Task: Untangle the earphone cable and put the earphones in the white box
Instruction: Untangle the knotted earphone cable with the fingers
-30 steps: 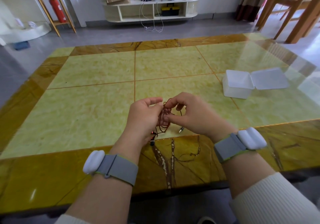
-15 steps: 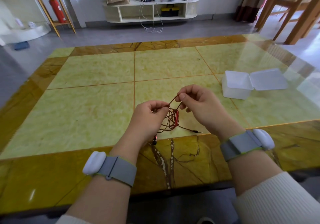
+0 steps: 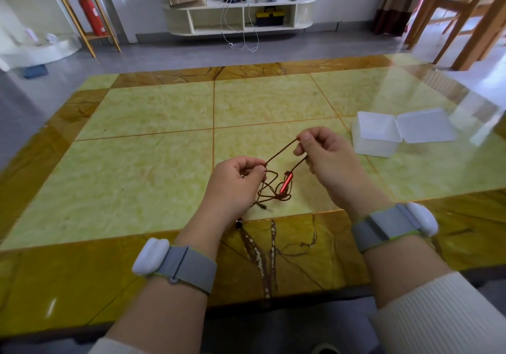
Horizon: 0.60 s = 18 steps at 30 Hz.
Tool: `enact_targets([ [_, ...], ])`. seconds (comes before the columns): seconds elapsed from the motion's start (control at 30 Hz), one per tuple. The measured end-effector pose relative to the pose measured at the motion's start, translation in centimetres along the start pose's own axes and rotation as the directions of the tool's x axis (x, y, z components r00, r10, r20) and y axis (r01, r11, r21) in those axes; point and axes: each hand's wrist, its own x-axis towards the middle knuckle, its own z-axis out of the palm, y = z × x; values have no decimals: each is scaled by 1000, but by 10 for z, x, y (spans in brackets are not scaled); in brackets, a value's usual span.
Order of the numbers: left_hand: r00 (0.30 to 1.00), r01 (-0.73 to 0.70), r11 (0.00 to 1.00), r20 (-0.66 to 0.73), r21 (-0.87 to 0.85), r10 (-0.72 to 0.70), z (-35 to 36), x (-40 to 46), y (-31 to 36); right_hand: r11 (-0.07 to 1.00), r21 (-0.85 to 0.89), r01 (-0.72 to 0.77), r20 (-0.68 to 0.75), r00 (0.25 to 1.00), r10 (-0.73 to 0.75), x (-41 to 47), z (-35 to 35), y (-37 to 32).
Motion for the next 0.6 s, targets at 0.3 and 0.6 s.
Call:
enact_targets([
  [0.3, 1000, 22, 1000, -15, -6, -22, 1, 1, -1, 959, -250, 130, 125, 987, -101, -5, 2, -2],
  [0.6, 998, 44, 999, -40, -17, -45, 2, 1, -1, 858, -449, 250, 84, 968, -238, -2, -4, 2],
])
